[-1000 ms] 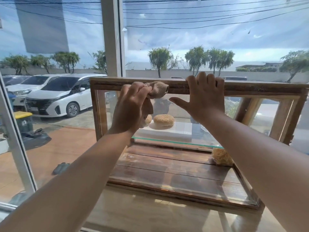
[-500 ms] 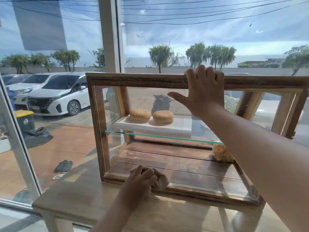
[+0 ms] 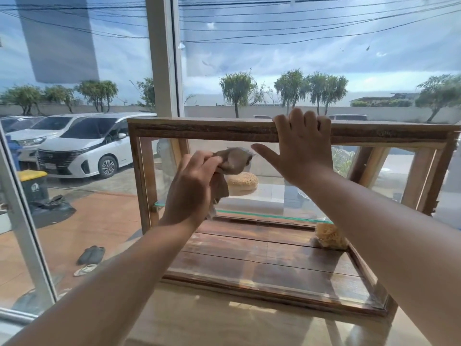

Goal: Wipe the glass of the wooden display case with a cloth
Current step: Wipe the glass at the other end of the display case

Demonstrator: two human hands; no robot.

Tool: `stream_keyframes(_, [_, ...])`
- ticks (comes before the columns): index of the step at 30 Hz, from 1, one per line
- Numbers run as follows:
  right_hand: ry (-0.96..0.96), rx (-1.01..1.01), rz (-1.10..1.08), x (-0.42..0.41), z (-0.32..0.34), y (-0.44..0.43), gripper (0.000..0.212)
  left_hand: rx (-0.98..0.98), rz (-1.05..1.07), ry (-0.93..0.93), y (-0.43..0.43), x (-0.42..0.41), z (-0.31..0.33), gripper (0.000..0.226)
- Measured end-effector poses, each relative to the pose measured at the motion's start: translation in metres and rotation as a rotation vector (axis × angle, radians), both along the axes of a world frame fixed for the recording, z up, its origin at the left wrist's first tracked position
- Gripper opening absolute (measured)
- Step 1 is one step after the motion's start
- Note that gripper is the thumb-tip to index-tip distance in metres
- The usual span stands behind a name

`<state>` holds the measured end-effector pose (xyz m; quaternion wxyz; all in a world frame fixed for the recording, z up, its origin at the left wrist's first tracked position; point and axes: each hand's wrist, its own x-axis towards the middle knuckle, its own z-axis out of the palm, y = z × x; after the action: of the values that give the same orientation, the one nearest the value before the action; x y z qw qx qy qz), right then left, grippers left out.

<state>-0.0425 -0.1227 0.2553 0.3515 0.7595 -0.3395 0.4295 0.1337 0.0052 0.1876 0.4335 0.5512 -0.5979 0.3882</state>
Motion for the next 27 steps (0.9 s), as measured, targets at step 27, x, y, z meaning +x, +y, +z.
stream_keyframes(27, [0.058, 0.055, 0.052, -0.008, 0.003, 0.001, 0.058, 0.423, -0.046, -0.165, -0.014, -0.019, -0.230, 0.020])
